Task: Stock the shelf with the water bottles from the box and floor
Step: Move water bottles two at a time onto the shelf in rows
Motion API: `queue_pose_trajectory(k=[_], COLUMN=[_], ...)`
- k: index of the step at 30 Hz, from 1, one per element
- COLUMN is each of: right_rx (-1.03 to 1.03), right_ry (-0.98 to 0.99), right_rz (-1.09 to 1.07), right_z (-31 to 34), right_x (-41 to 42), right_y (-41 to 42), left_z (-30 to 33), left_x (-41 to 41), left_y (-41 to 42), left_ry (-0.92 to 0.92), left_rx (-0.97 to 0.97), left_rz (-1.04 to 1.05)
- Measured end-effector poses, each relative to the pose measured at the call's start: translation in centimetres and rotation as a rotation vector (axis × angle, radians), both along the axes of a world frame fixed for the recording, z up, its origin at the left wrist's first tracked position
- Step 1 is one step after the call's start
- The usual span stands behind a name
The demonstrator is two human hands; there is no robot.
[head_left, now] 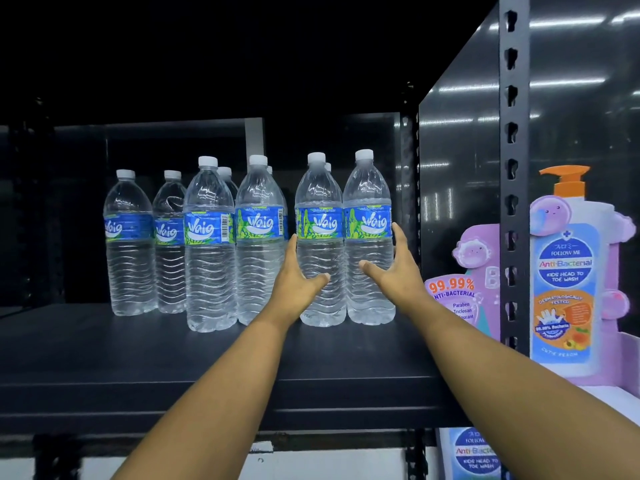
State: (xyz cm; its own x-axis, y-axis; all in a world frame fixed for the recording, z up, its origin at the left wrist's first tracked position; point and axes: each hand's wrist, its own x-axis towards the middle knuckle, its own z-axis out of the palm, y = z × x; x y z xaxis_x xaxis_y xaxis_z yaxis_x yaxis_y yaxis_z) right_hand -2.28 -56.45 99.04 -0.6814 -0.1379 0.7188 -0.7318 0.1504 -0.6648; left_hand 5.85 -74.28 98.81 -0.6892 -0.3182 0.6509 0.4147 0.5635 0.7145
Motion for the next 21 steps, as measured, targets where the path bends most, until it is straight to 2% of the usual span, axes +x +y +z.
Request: queue_pose_trajectory(k=[12,18,21], right_rx=[0.028,0.079,0.133], right_ry=[0.049,0.020,-0.056], right_rz=[-0.038,-0.025,-0.024], right_z=[0.0,-0.2,-0.5], right_x=[0.1,1.0,1.9], right_y=[0.2,0.6,0.9], left_z=[0.2,-0.1,-0.3], left_x=[0.7,1.3,2.2], left_y=[0.1,0.3,0.5], left_ry=[0.017,-0.028,-0.087], left_rx=[0.007,-0.007,-0.074], left_rz=[-0.012,-0.034,0.003])
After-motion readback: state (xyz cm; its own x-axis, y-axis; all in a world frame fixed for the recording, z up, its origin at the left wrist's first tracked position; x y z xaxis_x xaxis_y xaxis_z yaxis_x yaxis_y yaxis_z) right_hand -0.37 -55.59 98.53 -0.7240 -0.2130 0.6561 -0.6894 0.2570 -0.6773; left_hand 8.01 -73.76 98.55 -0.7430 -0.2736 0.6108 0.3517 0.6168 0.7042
